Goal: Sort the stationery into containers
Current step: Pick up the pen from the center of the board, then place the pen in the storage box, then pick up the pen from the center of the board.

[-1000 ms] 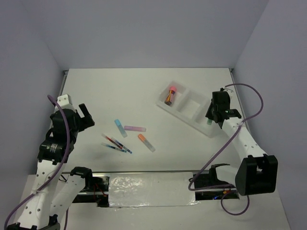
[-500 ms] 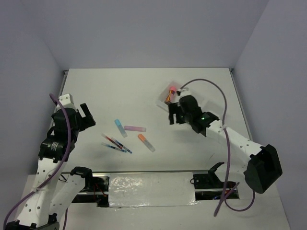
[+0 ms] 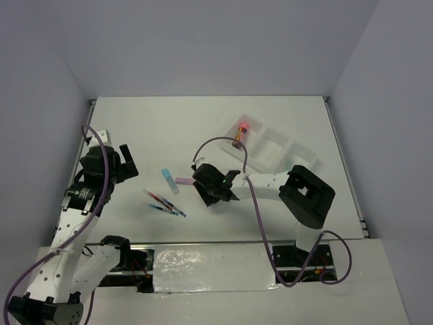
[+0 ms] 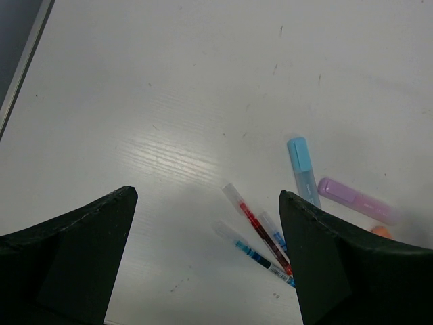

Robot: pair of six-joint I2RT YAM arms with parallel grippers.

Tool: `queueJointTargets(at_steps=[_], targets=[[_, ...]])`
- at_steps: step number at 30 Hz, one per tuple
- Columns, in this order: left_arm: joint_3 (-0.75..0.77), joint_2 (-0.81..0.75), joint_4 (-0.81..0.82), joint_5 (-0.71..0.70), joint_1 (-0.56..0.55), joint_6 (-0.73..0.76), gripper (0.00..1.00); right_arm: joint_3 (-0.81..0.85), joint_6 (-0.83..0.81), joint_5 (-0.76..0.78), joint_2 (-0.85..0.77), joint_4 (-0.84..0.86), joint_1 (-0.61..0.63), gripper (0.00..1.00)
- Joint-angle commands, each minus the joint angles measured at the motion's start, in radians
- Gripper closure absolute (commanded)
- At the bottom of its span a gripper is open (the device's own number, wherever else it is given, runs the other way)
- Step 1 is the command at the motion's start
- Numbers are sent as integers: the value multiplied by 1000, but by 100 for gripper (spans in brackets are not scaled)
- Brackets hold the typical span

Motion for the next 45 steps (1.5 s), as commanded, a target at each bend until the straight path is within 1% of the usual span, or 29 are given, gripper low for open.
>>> queueJointTargets(at_steps=[1, 2, 3, 4, 7, 8, 9, 10, 11, 12, 14, 15, 16, 18, 19, 20, 22, 23, 27, 28, 29, 31, 32, 33, 34, 35, 41, 43, 45], targets=[[4, 8, 33, 13, 1, 17, 1, 69, 10, 68, 47, 3, 23, 50], [4, 9, 33, 13, 1, 17, 1, 64, 9, 70, 53, 12, 32, 53], [8, 18, 31, 16, 1, 16, 1, 60, 12, 76, 59, 11, 51, 73], [11, 25, 33, 24, 1, 11, 1, 58, 16, 82, 65, 8, 58, 77], [33, 80, 30, 68, 1, -33, 1, 14, 44, 76, 24, 12, 60, 82], [45, 133, 36, 141, -7, -44, 1, -3, 59, 67, -46, 32, 58, 82], [53, 164, 42, 157, -19, -58, 1, -23, 68, 65, -87, 37, 55, 82], [62, 199, 46, 153, -41, -106, 1, -58, 81, 68, -132, 37, 39, 86], [73, 269, 50, 139, -68, -128, 1, -72, 94, 76, -179, 15, 34, 86], [94, 302, 53, 112, -131, -150, 1, -95, 119, 112, -277, -3, 25, 85], [119, 391, 74, 92, -209, -213, 1, -111, 163, 151, -371, -90, -43, 84], [122, 411, 86, 87, -232, -234, 1, -138, 174, 168, -458, -113, -88, 83], [122, 443, 108, 79, -266, -271, 1, -158, 188, 154, -503, -136, -212, 83], [119, 468, 125, 58, -291, -327, 1, -208, 185, 134, -606, -152, -346, 81], [117, 480, 131, 38, -300, -346, 1, -218, 182, 148, -631, -176, -409, 80], [110, 503, 139, 26, -314, -361, 1, -226, 173, 162, -651, -186, -529, 79], [106, 538, 136, -5, -322, -417, 1, -238, 159, 168, -681, -193, -647, 78], [97, 549, 146, -7, -326, -427, 1, -241, 138, 162, -685, -183, -741, 78], [88, 609, 175, -17, -331, -450, 1, -207, 95, 130, -634, -150, -869, 77], [88, 635, 181, -17, -331, -450, 1, -197, 85, 130, -613, -150, -885, 75], [88, 649, 188, -13, -331, -449, 1, -171, 79, 124, -591, -149, -897, 69], [94, 685, 197, -11, -332, -450, 1, -149, 64, 119, -532, -138, -920, 63], [93, 696, 201, -8, -332, -452, 1, -126, 62, 119, -516, -138, -925, 48], [93, 712, 211, -8, -331, -452, 1, -114, 59, 116, -501, -146, -929, 38], [94, 719, 211, -10, -332, -454, 1, -82, 56, 107, -481, -156, -929, 18], [93, 727, 211, -14, -334, -457, 1, -72, 58, 99, -482, -164, -925, 10], [105, 778, 178, -63, -337, -490, 3, -58, 39, 82, -605, -183, -844, 7], [108, 804, 186, -71, -338, -499, 9, -45, 32, 90, -628, -212, -802, 7], [113, 850, 189, -79, -337, -506, 22, -37, 33, 108, -663, -239, -737, 7]])
